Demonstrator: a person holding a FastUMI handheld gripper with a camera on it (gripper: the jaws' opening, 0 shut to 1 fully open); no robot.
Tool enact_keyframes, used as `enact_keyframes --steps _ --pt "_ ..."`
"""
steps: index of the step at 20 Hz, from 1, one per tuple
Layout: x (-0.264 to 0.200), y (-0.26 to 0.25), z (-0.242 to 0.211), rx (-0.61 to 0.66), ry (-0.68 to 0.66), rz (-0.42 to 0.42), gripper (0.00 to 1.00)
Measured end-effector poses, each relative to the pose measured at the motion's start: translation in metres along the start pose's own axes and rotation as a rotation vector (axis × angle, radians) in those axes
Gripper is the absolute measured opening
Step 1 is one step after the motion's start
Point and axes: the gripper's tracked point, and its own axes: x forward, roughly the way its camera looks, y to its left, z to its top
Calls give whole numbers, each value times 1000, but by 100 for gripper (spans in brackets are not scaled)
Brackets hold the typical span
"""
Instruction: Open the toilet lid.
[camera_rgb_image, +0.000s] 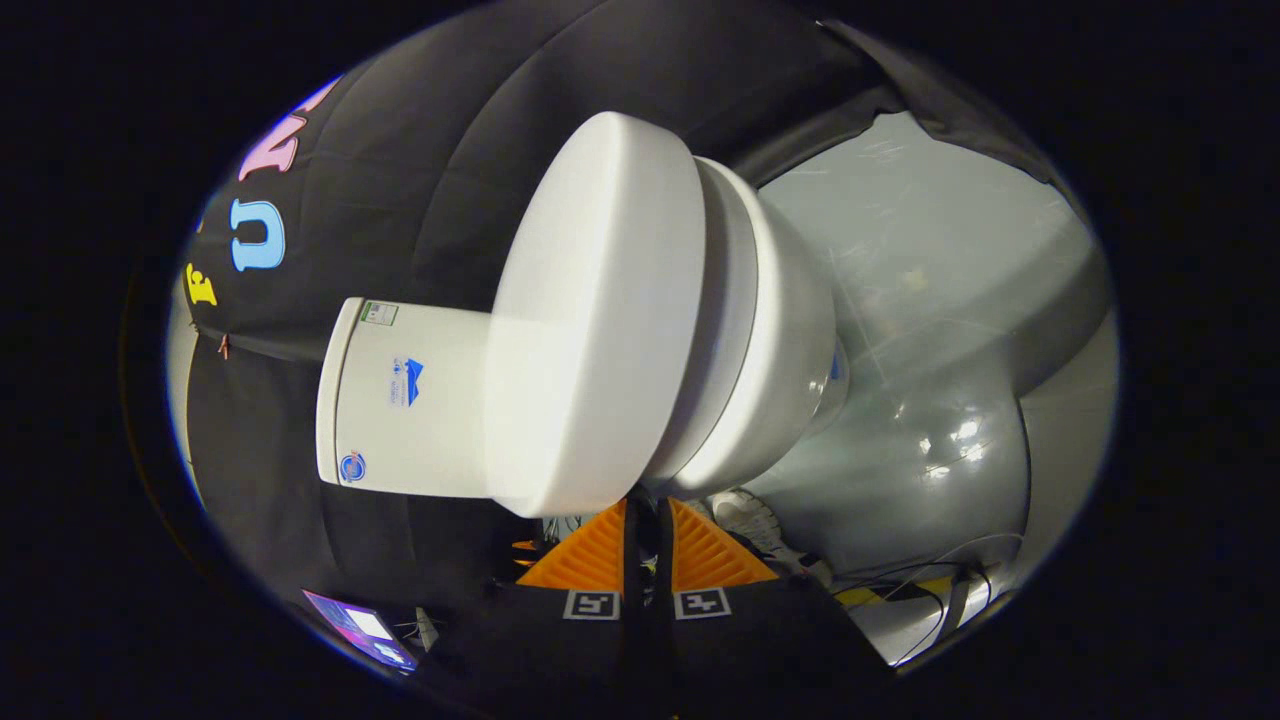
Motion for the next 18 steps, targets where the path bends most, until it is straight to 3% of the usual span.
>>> enact_keyframes --steps 4,6,9,15,18 --pt "-13 14 -1 -102 -24 -37 5" --pt "-24 31 5 -114 -46 -17 5" --pt "-39 67 7 -169 -85 14 5" --pt "-61 163 2 -394 -165 21 5" --pt "-56 188 2 -557 -219 -62 5"
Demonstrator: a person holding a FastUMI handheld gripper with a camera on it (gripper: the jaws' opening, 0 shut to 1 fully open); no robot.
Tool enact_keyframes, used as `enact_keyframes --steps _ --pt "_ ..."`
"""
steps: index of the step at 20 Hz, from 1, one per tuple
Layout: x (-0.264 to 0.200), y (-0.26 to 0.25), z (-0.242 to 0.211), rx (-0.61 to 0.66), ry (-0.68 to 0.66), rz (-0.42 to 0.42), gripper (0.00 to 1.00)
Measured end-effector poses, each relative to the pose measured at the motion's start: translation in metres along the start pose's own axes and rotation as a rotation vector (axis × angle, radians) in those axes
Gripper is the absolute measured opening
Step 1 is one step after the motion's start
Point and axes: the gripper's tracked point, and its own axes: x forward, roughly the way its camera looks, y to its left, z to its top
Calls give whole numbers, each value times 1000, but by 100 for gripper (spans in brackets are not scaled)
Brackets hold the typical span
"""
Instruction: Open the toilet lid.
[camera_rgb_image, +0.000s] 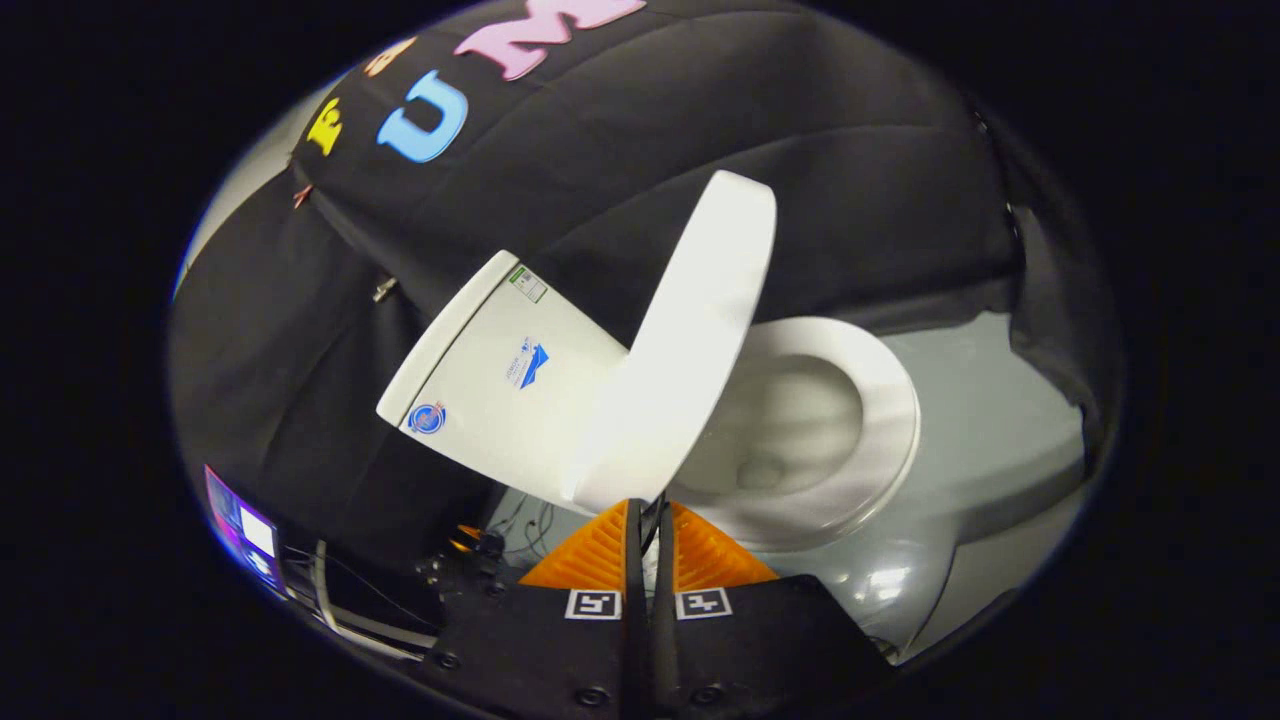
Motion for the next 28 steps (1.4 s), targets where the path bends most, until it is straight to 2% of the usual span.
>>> enact_keyframes --steps 3,6,9,15,22,28 --pt "-10 9 8 -88 -31 -34 5" --pt "-14 17 23 -20 -41 6 5" --pt "-3 43 28 -42 -46 29 5" --pt "3 92 45 -216 -80 58 5" --pt "22 160 59 -356 -101 123 6" --pt "46 221 56 -568 -144 132 6"
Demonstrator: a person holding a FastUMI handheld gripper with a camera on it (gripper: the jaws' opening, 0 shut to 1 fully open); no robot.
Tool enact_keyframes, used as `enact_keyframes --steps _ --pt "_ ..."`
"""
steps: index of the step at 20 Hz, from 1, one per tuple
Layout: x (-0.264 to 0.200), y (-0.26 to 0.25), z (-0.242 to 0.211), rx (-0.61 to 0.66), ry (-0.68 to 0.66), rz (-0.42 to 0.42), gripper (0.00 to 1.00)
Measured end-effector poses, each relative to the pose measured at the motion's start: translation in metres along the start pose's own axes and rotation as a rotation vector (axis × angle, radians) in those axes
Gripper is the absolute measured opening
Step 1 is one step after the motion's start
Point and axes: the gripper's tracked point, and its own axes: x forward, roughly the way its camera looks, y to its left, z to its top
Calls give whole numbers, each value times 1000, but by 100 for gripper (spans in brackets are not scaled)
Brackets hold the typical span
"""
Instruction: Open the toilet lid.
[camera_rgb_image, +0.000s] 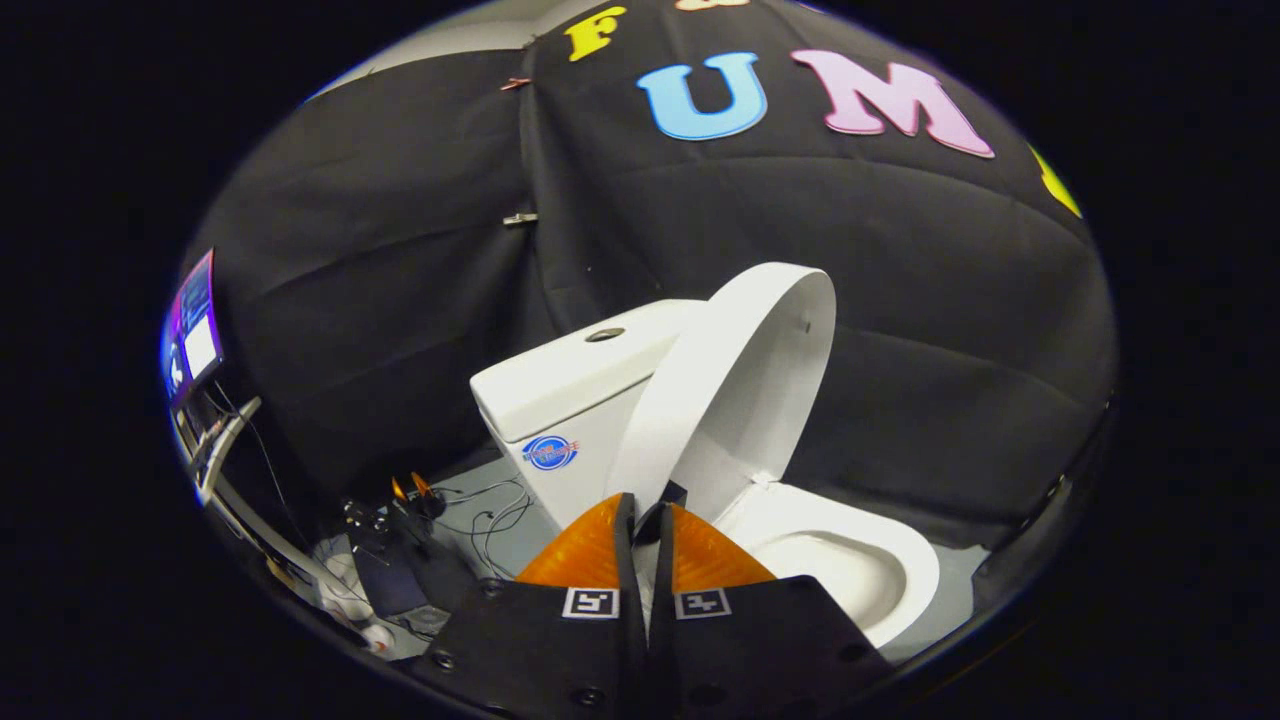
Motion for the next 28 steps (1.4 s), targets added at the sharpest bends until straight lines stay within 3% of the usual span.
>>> enact_keyframes --steps 6,10,13,15,17,20,21,25,28 --pt "36 38 15 -55 -11 26 7" --pt "45 55 9 -110 -41 29 26" --pt "53 62 2 -292 -67 23 36" --pt "58 70 -28 -357 9 51 63" --pt "56 68 -13 -391 -69 19 90" --pt "43 69 10 -413 -177 -20 86" --pt "41 70 7 -418 -186 -25 99" --pt "6 53 49 -400 -329 -86 99" --pt "-19 31 52 -336 -341 -113 99"
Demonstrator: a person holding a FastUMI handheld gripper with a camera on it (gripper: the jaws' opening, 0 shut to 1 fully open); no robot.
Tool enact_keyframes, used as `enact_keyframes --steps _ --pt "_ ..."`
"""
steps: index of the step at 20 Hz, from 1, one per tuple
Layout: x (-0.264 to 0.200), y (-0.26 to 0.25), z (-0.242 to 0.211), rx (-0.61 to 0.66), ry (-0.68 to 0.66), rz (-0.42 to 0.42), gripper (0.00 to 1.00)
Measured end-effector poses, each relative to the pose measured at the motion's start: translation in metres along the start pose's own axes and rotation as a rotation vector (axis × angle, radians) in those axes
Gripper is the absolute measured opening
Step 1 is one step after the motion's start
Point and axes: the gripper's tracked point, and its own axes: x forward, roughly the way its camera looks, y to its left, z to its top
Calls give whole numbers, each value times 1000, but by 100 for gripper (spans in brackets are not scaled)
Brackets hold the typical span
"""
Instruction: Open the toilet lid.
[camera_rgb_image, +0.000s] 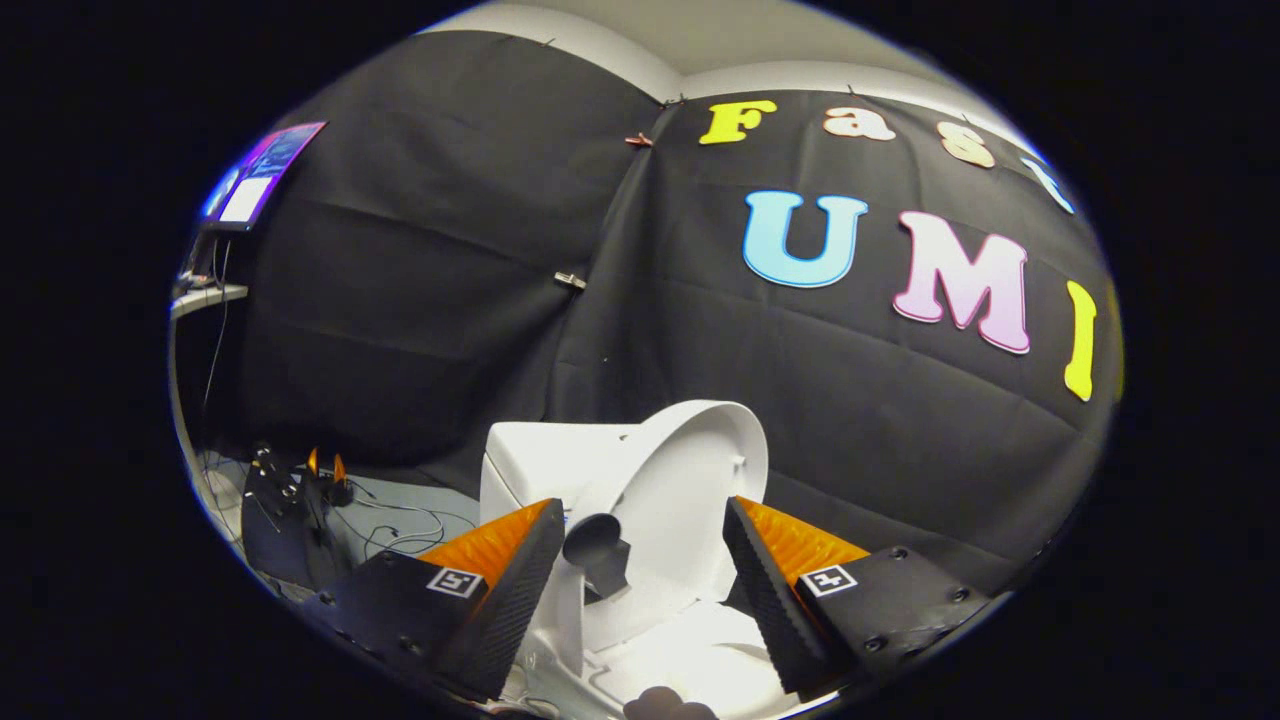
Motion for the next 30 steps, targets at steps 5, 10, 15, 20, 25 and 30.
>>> enact_keyframes --steps 5,10,15,20,25,30 --pt "-46 -72 9 46 -29 -100 99" --pt "-130 -148 0 -31 -31 -239 99" --pt "-221 -223 -29 35 -45 -452 99" --pt "-285 -260 -71 67 -54 -610 98" --pt "-288 -257 -92 64 -66 -600 98" --pt "-273 -244 -116 86 -27 -554 99"
